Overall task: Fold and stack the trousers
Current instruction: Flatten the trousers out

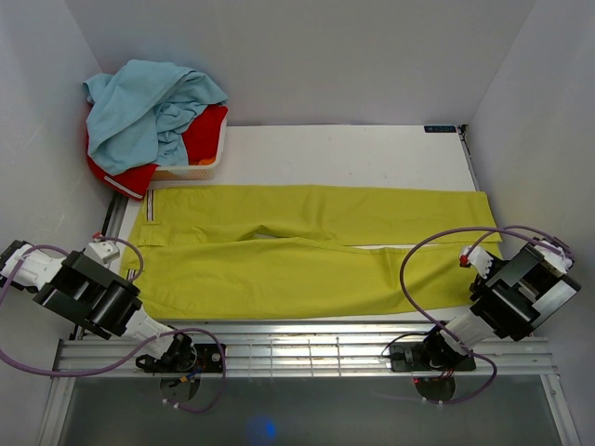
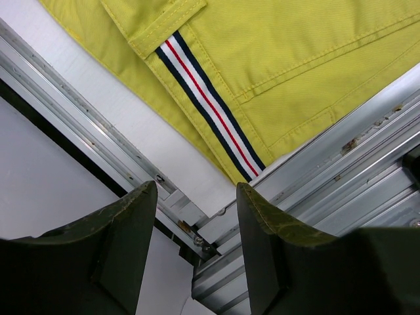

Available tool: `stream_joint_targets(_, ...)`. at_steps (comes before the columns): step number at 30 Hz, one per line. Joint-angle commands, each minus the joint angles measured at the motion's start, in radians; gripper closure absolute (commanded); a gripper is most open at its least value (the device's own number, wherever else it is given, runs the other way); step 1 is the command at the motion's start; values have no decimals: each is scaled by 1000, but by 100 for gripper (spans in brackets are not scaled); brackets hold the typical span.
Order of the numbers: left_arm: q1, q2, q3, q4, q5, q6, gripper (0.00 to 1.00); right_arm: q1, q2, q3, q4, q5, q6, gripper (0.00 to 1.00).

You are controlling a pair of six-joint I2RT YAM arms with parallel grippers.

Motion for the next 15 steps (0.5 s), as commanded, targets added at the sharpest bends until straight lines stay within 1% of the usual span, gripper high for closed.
stream_joint_targets(1, 5, -52, 3, -70, 9, 137, 37, 6, 46, -33, 84, 5, -782, 26)
stream_joint_targets(3, 5, -54, 6, -70, 3, 127, 37, 7, 68, -53, 113, 26, -783, 32)
stream_joint_targets(4, 5, -54, 8, -70, 3, 123, 37, 7, 73, -61, 127, 29, -783, 43)
stream_joint_targets(6, 5, -55, 5, -70, 2, 128, 38, 12, 73, -85, 152, 31, -785, 61)
stream_joint_targets(7, 5, -55, 3, -67, -6, 130, 38, 11, 70, -91, 155, 28, -783, 83)
stream_joint_targets(8, 5, -57, -6, -64, -10, 131, 38, 11, 60, -96, 155, 25, -783, 90)
stream_joint_targets(9, 5, -58, -9, -58, -17, 131, 38, 11, 53, -96, 134, 19, -783, 92)
stream_joint_targets(11, 5, -55, -17, -43, -53, 149, 40, 11, 34, -84, 101, 6, -779, 92)
stream_joint_targets(15, 22, -28, 5, -29, -104, 226, 41, 9, 4, 0, -20, -4, -768, 92)
